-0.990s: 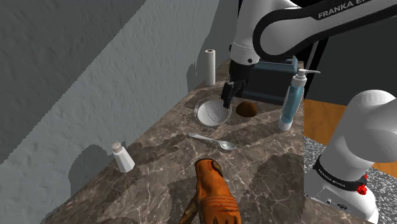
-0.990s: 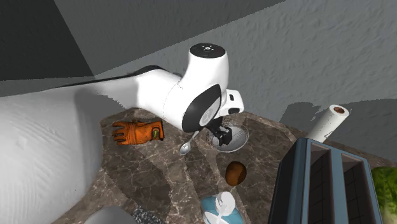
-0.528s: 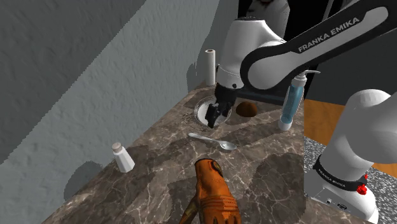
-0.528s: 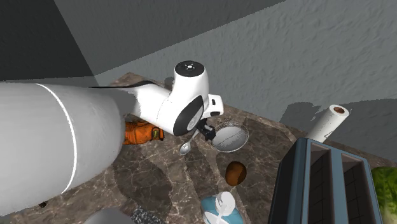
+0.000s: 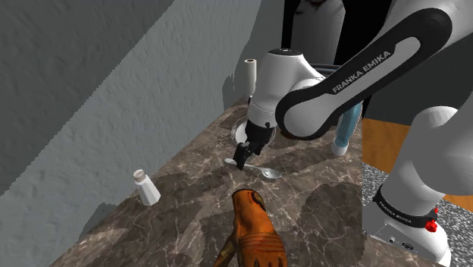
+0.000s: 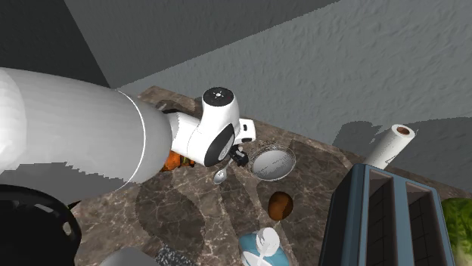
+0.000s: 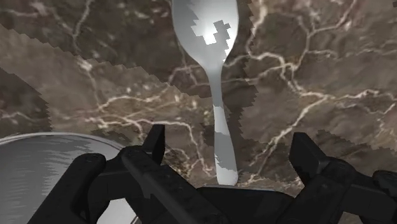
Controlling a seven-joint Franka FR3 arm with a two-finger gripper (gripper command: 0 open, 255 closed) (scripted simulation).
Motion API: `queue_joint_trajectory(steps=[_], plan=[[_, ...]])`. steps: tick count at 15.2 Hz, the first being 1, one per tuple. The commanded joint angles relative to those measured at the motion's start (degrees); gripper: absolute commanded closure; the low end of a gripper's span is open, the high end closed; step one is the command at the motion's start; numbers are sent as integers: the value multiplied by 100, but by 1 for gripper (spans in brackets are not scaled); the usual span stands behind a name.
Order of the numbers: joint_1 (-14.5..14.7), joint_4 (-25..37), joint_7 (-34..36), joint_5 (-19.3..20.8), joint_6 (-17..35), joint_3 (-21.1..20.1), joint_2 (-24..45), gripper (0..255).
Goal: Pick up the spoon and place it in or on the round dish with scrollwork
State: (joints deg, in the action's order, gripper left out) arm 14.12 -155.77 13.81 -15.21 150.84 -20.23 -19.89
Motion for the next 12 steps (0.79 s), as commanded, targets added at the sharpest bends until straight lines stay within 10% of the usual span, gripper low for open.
queue_joint_trajectory(steps=[1, 10, 11, 12], plan=[[-34, 9, 16, 33, 214, -40, 217, 0], [-56, 5, 36, 62, 371, -71, 371, 0], [-56, 5, 36, 62, 371, -71, 371, 255], [-56, 5, 36, 62, 371, -71, 371, 255]])
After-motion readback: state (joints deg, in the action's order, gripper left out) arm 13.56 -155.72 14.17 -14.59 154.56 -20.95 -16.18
